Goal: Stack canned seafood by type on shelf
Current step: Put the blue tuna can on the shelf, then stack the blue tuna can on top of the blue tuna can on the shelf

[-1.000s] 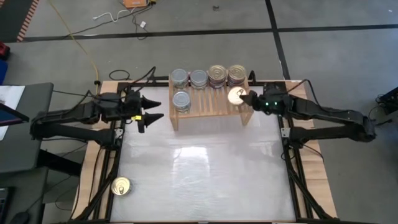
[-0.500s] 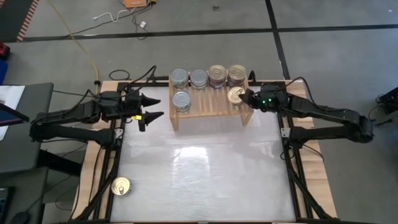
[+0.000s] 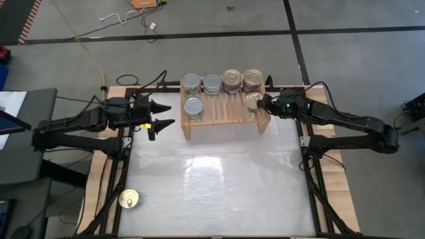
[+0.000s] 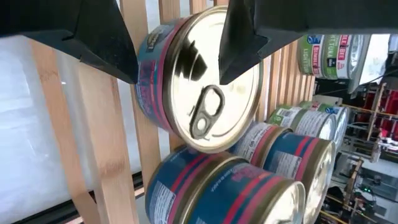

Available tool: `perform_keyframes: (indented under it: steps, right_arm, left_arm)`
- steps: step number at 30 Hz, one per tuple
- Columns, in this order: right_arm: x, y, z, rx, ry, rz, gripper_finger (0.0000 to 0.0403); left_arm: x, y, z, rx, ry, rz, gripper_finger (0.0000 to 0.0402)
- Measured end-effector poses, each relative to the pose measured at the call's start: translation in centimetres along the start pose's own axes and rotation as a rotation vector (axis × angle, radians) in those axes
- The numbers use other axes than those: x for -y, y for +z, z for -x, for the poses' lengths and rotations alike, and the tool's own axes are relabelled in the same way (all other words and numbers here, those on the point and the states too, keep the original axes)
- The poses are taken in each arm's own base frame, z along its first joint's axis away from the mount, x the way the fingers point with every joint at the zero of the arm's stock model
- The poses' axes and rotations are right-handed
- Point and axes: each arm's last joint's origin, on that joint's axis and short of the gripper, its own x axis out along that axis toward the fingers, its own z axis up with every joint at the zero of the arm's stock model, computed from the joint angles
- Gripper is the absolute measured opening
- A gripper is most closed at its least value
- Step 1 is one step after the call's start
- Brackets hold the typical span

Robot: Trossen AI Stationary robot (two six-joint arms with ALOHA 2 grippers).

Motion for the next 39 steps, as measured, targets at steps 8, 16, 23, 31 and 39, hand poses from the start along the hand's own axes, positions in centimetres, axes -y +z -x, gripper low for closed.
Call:
perform_keyframes:
  steps: [8, 16, 23, 31, 39]
  right_arm:
    - [0.1, 0.0, 0.0, -0.002, -0.006, 0.005, 0.0252]
    - [0.1, 0.2, 1.2, 0.004, 0.035, -0.003, 0.0259]
    - [0.9, 0.4, 4.6, -0.012, 0.095, 0.017, 0.0259]
    - [1.6, -2.1, 6.5, -0.191, 0.103, 0.124, 0.0259]
    - [1.5, -7.2, 7.1, -0.368, 0.040, 0.252, 0.0259]
  left_arm:
    - [0.0, 0.0, 0.0, 0.000, 0.000, 0.000, 0.0302]
    - [0.0, 0.1, 0.0, 0.006, -0.002, 0.002, 0.0302]
    - [0.0, 0.0, 0.0, -0.001, 0.000, 0.091, 0.0302]
    - [0.1, -0.4, -1.1, -0.034, 0.009, 0.194, 0.0302]
    - [3.3, -4.0, -5.3, -0.168, 0.160, 0.320, 0.0302]
